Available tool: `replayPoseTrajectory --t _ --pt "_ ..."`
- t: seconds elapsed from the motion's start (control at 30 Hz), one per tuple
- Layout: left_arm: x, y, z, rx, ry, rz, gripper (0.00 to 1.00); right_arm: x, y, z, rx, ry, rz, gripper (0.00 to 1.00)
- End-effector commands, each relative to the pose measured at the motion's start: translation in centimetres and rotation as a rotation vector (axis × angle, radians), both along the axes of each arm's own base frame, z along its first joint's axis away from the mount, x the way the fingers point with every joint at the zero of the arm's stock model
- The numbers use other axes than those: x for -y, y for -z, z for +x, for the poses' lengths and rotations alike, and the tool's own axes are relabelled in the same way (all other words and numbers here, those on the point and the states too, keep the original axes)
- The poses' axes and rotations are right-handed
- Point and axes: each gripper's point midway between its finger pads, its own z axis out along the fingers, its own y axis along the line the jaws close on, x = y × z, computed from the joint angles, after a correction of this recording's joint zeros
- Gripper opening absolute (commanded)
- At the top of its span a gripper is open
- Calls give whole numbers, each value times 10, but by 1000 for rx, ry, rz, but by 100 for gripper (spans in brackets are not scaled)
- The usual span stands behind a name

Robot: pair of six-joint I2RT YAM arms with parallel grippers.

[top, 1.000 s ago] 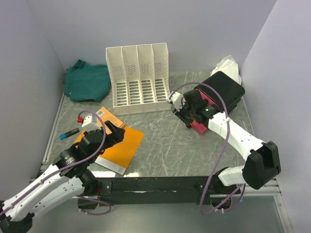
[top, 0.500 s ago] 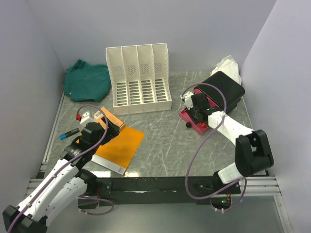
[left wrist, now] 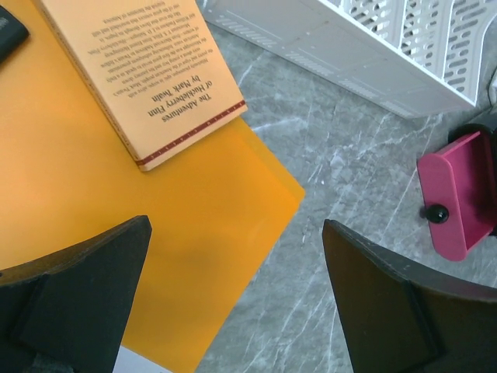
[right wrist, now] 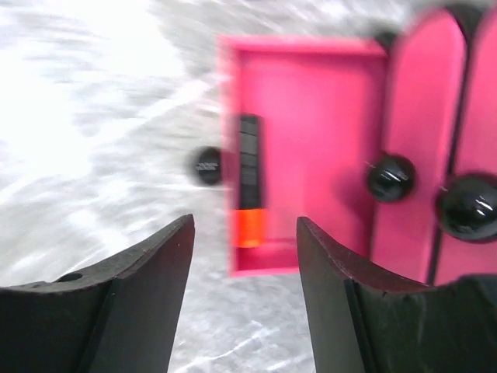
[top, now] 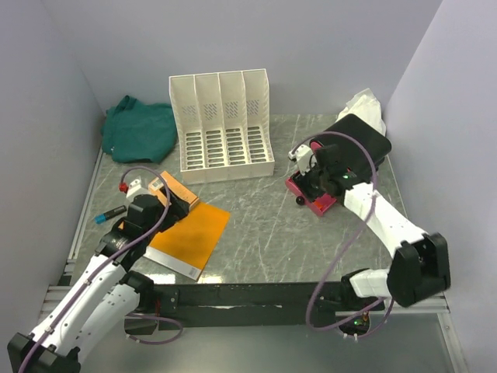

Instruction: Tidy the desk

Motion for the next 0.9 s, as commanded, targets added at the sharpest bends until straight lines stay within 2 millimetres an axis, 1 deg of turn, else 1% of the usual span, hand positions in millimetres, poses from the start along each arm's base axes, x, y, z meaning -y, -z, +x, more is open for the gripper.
replayPoseTrajectory --t 0.0,0.07,0.1,0.13,0.17,0.2,0.27,0.3,0.33,0.37,0.4,0.43,0.47,0.5,0.53,0.57,0.6,0.67,0.7,0.73,0.77,0.8,0.83,0.87 --pt "-22 -20 13 51 -76 66 100 -50 -50 -54 -10 -384 228 63" --pt "-32 -21 22 48 -110 93 99 -60 -53 -73 -24 -457 291 63" --pt "-37 -17 27 26 -115 121 100 -65 -55 -85 -27 -487 345 63" --pt "-49 -18 33 16 -152 121 99 -66 -53 -91 -28 -500 365 64" --pt "-56 -23 39 21 -173 126 99 -66 -51 -96 -34 -514 375 64" --pt "-73 -20 47 1 -223 140 99 -62 -46 -101 -37 -515 383 64" --pt "-84 -21 57 -3 -249 130 100 -57 -42 -100 -29 -487 397 64" --pt "-101 -12 62 -41 -300 128 99 -54 -38 -102 -38 -476 411 64" --pt "-109 -10 66 -55 -320 113 99 -50 -40 -102 -41 -466 450 64" --pt "-111 -15 72 -59 -337 73 100 -47 -40 -102 -47 -456 464 64" --pt "-123 -4 76 -111 -389 57 99 -44 -43 -100 -37 -443 479 64" --pt "-127 1 76 -146 -416 36 100 -44 -47 -102 -38 -445 509 64" --pt "-131 -1 82 -150 -463 -7 99 -37 -48 -99 -30 -424 520 64" --pt "-140 10 83 -193 -515 -9 99 -35 -46 -99 -30 -419 523 64" --pt "-145 15 81 -220 -551 -12 99 -33 -45 -98 -29 -413 524 64" --pt "-149 14 83 -229 -611 -37 99 -32 -43 -99 -35 -411 524 64" --pt "-164 23 80 -261 -694 -14 99 -31 -41 -99 -38 -415 520 64" --pt "-176 25 77 -293 -794 -33 99 -29 -37 -99 -49 -404 521 64" --pt "-186 33 75 -326 -842 -25 99 -29 -35 -98 -54 -406 519 64" --pt "-197 30 76 -324 -893 -4 99 -28 -34 -97 -59 -404 519 64" --pt "-202 34 72 -349 -938 -7 100 -28 -31 -98 -71 -403 520 64" --pt "-212 43 68 -392 -985 -3 99 -27 -31 -97 -69 -404 517 64" --pt "-218 42 70 -395 -1008 -8 98 -27 -30 -97 -73 -402 517 64" --pt "-222 49 70 -420 -1030 -12 97 -26 -28 -98 -78 -401 519 64"
